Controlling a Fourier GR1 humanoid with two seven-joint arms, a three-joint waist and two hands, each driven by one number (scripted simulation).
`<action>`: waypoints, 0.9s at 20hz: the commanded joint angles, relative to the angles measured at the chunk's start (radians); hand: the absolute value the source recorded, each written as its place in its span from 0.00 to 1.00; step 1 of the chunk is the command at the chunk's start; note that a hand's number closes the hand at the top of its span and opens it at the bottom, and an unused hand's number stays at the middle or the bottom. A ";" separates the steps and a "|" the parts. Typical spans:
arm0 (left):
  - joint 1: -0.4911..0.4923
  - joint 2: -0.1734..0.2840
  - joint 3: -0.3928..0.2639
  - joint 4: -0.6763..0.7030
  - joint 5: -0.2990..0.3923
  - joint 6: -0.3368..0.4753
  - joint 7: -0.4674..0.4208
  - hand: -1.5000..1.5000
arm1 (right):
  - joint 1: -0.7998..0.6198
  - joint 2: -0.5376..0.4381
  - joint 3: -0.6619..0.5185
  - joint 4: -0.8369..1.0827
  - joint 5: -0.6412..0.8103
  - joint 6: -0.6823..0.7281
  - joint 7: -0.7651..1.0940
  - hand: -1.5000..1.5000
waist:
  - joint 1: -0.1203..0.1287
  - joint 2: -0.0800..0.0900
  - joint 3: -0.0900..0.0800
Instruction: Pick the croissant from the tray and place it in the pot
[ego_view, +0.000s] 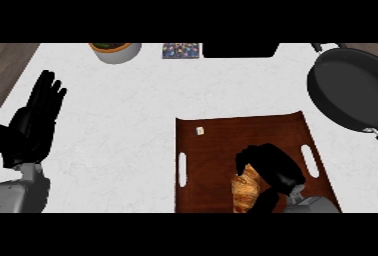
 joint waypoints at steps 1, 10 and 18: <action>-0.058 0.011 0.016 0.054 0.007 -0.018 0.008 0.50 | 0.067 0.046 -0.018 -0.160 -0.010 0.020 0.113 1.00 | 0.003 0.004 0.001; -0.030 0.000 0.020 0.017 0.001 0.004 0.011 0.50 | 0.048 0.153 -0.249 -0.509 -0.142 -0.162 0.226 1.00 | -0.012 0.000 0.001; -0.070 -0.009 -0.003 0.032 -0.031 0.020 0.047 0.50 | -0.070 0.075 -0.504 -0.650 -0.216 -0.154 0.328 1.00 | 0.002 0.003 0.001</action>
